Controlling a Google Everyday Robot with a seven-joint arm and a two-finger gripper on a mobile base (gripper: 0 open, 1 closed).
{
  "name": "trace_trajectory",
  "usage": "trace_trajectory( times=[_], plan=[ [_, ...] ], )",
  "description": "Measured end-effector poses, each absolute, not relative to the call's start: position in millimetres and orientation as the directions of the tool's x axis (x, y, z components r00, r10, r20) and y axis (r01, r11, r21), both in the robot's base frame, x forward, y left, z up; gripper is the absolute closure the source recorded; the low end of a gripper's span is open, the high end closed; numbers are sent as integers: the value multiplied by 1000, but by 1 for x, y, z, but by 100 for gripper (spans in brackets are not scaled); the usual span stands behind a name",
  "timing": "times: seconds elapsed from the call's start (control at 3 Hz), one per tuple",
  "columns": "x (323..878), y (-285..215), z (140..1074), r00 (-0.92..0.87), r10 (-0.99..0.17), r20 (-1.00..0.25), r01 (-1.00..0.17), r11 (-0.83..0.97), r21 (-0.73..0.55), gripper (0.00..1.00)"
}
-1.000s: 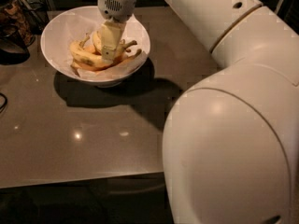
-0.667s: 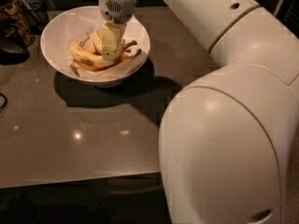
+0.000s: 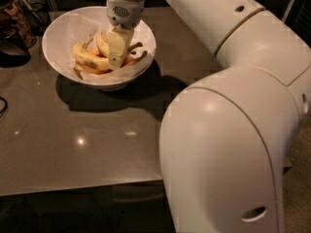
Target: Pick banana from white bowl
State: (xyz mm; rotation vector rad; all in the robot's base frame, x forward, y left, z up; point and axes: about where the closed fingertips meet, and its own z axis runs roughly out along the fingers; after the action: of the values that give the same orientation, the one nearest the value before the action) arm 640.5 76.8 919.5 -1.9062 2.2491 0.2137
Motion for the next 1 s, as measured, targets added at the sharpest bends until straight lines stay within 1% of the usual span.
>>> trace_trajectory(
  times=[0.33, 1.0],
  plan=[
    [640, 77, 920, -158, -960, -233, -986, 165, -10, 45],
    [641, 77, 920, -158, -959, -233, -986, 165, -10, 92]
  ],
)
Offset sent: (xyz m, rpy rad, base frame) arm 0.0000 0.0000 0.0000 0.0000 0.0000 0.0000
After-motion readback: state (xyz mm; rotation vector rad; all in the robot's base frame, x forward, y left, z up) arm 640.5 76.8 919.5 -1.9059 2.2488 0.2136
